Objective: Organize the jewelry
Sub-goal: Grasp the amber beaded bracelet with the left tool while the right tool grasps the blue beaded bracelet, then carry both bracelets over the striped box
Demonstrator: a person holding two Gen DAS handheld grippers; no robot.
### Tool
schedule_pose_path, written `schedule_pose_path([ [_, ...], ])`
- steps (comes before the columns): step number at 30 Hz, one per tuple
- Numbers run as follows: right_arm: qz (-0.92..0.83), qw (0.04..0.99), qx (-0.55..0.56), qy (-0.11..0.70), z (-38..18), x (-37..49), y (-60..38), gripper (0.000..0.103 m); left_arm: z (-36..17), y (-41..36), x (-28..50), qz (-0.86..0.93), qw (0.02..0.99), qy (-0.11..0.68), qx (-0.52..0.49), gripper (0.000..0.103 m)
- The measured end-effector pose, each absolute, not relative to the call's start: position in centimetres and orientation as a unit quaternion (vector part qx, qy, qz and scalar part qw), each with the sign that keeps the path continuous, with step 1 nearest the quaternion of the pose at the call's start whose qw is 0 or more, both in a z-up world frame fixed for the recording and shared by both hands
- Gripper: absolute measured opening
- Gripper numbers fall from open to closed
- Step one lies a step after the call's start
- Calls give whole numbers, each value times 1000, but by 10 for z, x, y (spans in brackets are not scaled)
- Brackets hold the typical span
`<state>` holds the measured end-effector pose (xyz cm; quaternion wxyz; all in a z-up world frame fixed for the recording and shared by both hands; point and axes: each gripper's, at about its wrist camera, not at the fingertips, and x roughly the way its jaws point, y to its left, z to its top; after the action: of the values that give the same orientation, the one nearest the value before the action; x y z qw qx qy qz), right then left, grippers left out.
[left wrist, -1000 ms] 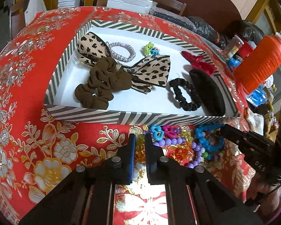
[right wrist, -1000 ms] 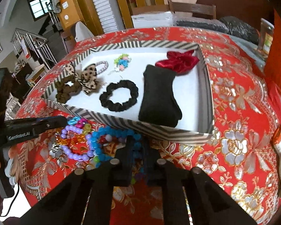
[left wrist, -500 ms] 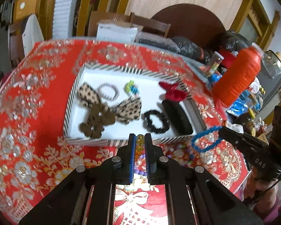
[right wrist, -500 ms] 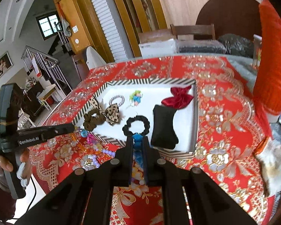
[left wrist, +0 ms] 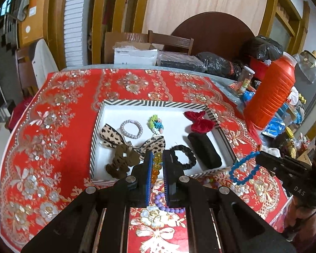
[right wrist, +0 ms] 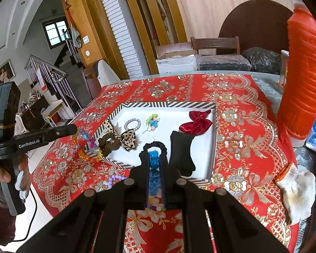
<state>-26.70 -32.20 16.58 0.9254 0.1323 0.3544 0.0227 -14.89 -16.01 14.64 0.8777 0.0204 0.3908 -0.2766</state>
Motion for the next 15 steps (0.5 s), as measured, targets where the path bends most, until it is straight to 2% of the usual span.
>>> schedule_pose_path([
  [15,25,925,116,362,171,-238,-314,9,151,-184,-130,-264,891,363,61,13],
])
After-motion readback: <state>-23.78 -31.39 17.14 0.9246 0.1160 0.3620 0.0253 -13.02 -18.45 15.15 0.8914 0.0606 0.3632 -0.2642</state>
